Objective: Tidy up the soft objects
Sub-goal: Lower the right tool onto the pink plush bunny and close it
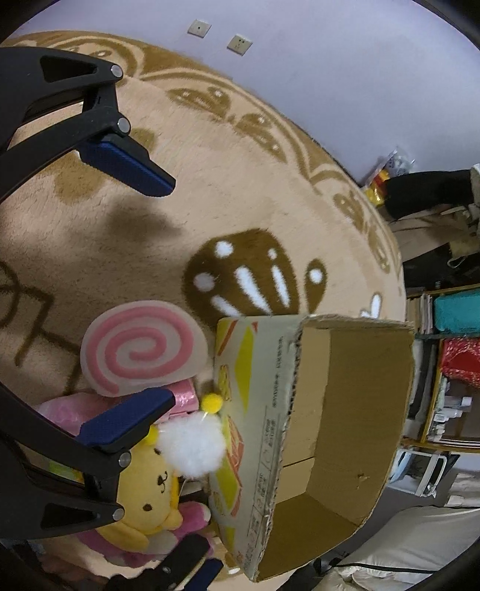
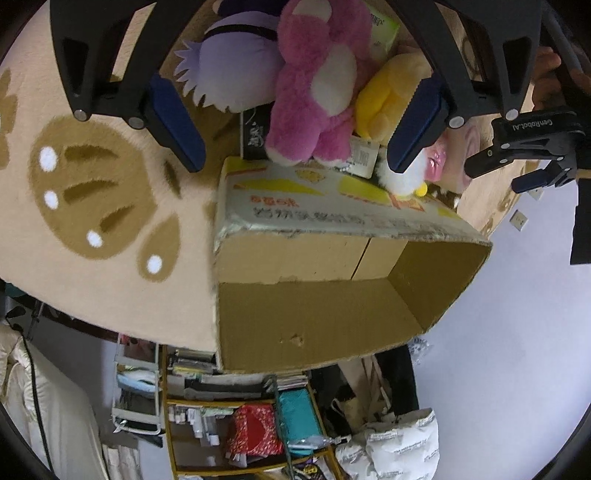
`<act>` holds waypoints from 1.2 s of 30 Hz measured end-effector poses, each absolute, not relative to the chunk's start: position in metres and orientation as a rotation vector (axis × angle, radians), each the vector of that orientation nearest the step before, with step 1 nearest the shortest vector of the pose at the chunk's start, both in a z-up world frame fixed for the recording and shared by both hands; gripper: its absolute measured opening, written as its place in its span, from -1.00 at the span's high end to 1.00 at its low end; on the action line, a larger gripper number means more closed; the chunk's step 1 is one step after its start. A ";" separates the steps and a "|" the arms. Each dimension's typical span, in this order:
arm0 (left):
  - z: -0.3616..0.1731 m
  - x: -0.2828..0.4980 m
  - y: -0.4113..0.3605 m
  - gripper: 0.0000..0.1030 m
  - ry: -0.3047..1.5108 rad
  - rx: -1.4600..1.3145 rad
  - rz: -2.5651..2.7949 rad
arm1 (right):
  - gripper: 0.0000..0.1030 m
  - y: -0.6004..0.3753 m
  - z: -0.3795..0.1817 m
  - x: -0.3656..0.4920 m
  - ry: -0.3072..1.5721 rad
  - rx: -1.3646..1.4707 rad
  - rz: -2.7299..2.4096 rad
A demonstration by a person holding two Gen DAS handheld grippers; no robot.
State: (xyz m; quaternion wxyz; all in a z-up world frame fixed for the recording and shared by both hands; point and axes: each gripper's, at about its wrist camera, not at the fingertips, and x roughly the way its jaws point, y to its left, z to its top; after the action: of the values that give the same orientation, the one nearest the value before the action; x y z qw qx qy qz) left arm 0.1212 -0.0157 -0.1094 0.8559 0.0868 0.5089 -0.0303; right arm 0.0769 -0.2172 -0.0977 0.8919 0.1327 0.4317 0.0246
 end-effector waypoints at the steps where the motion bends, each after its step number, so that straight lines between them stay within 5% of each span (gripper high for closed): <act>1: -0.112 0.122 -0.015 -0.98 1.075 0.187 -0.065 | -0.99 -0.217 -0.099 0.077 0.901 0.273 0.056; 4: -0.119 0.123 -0.017 -0.99 1.105 0.200 -0.071 | -0.96 -0.211 -0.104 0.079 0.917 0.253 0.072; 15: -0.126 0.125 -0.016 -0.92 1.151 0.171 -0.089 | -0.21 -0.205 -0.114 0.082 0.960 0.291 0.145; 36: -0.135 0.124 -0.018 -0.80 1.207 0.133 -0.122 | -0.19 -0.207 -0.121 0.081 0.988 0.342 0.171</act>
State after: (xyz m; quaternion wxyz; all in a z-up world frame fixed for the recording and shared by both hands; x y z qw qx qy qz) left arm 0.1238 -0.0177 -0.1346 0.8197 0.0625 0.5665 -0.0573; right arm 0.0807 -0.2067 -0.1214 0.8630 0.1632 0.4712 0.0816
